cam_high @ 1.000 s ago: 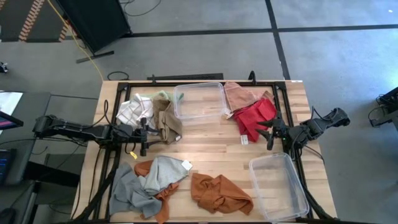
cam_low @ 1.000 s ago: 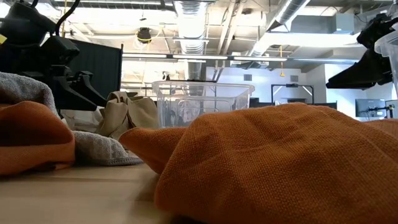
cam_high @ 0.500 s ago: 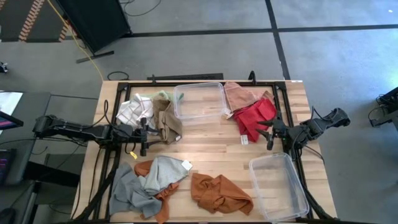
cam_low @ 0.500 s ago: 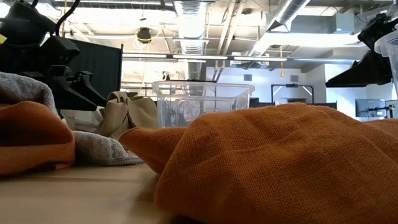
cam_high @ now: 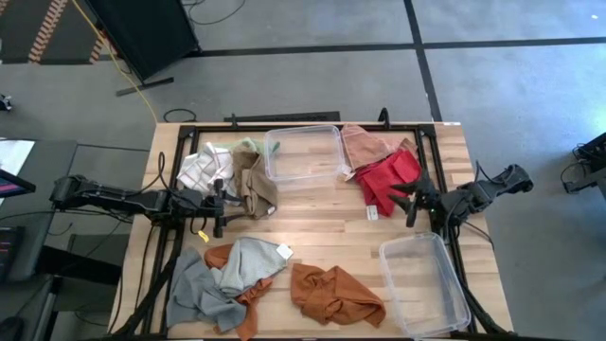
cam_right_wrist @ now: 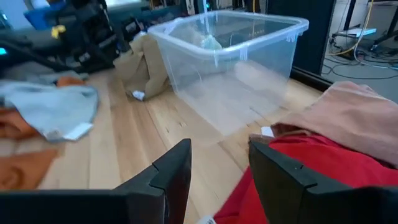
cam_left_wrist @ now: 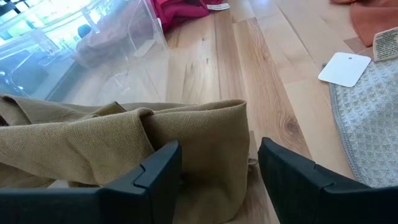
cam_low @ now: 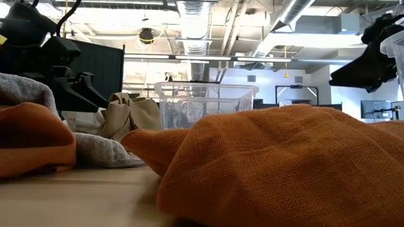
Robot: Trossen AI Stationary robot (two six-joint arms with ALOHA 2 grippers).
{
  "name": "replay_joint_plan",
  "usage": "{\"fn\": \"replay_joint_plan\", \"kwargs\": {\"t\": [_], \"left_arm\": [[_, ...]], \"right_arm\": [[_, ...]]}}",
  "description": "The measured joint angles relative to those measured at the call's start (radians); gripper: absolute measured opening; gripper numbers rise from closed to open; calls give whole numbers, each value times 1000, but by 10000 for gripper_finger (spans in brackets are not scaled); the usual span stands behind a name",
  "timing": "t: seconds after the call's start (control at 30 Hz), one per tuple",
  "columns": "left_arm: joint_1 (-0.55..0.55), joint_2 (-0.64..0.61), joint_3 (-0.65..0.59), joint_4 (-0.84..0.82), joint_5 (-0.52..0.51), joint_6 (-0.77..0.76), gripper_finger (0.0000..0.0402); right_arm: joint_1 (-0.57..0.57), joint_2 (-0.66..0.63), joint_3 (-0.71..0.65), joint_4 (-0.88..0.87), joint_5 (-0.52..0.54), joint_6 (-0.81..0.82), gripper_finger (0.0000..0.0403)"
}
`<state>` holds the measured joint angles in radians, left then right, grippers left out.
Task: Sort towels by color in basket
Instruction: Put the pink towel into the top transparent bin
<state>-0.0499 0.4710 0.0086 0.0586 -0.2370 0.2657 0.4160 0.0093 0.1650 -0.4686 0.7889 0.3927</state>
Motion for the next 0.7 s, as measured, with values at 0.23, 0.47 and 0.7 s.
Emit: {"fn": "replay_joint_plan", "kwargs": {"t": [0.23, 0.47, 0.7], "left_arm": [[0, 0, 0, 0, 0, 0, 204], [0, 0, 0, 0, 0, 0, 204], [0, 0, 0, 0, 0, 0, 204]], "right_arm": [[-7, 0, 0, 48, -2, 21, 188], [-20, 0, 0, 380, -2, -249, 197], [-19, 28, 0, 749, -61, -569, 246]]}}
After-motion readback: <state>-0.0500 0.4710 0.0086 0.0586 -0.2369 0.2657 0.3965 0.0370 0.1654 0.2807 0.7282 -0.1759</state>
